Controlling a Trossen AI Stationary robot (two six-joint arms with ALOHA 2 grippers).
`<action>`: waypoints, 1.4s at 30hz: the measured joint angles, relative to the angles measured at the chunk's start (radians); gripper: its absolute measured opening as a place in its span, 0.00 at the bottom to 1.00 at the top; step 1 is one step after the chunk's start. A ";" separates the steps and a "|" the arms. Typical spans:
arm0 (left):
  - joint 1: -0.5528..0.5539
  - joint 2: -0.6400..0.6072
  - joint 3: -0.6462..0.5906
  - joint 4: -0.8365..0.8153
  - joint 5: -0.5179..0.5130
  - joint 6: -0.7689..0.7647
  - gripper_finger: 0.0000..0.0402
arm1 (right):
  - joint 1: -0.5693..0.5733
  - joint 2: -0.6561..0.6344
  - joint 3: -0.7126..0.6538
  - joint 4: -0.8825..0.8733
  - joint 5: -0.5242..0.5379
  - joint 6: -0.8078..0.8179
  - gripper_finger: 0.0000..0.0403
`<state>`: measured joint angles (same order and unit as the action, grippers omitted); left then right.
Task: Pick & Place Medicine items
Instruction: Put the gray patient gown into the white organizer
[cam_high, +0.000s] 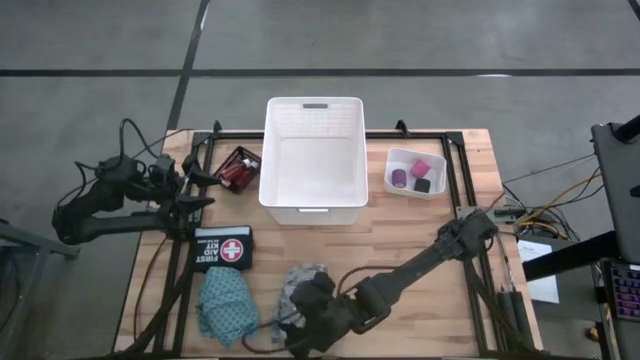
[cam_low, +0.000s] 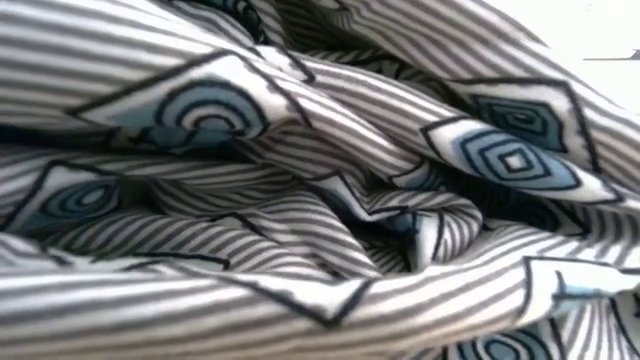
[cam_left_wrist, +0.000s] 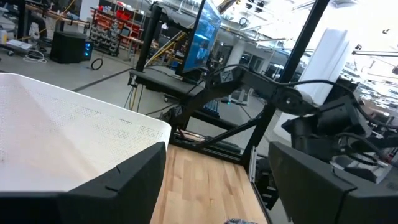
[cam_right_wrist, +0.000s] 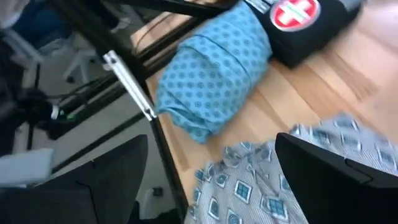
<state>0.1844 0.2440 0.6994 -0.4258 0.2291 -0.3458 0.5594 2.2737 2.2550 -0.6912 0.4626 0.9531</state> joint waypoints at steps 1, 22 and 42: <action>0.000 0.000 0.000 0.000 0.000 0.000 0.72 | -0.003 0.017 0.034 -0.036 0.001 0.038 0.86; 0.000 0.002 0.000 -0.006 0.000 0.000 0.72 | -0.014 0.025 0.030 -0.072 0.068 0.303 0.86; 0.000 0.002 0.000 -0.058 0.000 -0.001 0.72 | 0.101 -0.083 -0.109 -0.038 0.231 0.031 0.82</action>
<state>0.1842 0.2459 0.6992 -0.4840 0.2291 -0.3463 0.6608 2.1904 2.1455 -0.7296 0.6938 0.9844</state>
